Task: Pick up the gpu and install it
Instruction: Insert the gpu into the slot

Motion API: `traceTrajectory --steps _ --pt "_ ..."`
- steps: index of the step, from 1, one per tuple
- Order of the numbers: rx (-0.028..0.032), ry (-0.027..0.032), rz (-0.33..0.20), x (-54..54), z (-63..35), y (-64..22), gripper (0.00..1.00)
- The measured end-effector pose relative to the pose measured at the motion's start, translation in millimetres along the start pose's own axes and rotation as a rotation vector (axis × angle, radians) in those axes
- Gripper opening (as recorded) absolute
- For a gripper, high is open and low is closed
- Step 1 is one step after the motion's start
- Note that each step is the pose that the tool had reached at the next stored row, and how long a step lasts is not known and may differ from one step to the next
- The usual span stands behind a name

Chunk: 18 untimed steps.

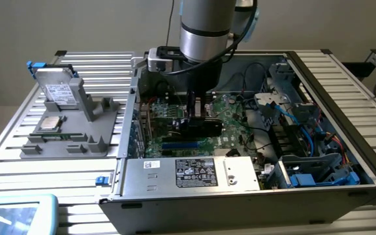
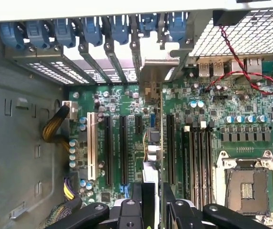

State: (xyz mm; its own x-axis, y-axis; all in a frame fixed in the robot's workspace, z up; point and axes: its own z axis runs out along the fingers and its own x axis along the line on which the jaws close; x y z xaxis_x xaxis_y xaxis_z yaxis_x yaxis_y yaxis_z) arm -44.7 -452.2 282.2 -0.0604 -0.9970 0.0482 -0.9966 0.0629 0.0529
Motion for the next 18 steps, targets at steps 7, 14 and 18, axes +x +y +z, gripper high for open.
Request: traceTrajectory --steps 7,14,18 --pt "0.0024 0.0007 0.001 -3.6 0.2 1.0 0.27" --pt "0.0028 0.0007 0.001 -3.3 4.0 6.8 0.27" --pt "0.0028 0.0007 0.001 -1.2 5.0 6.9 0.27"
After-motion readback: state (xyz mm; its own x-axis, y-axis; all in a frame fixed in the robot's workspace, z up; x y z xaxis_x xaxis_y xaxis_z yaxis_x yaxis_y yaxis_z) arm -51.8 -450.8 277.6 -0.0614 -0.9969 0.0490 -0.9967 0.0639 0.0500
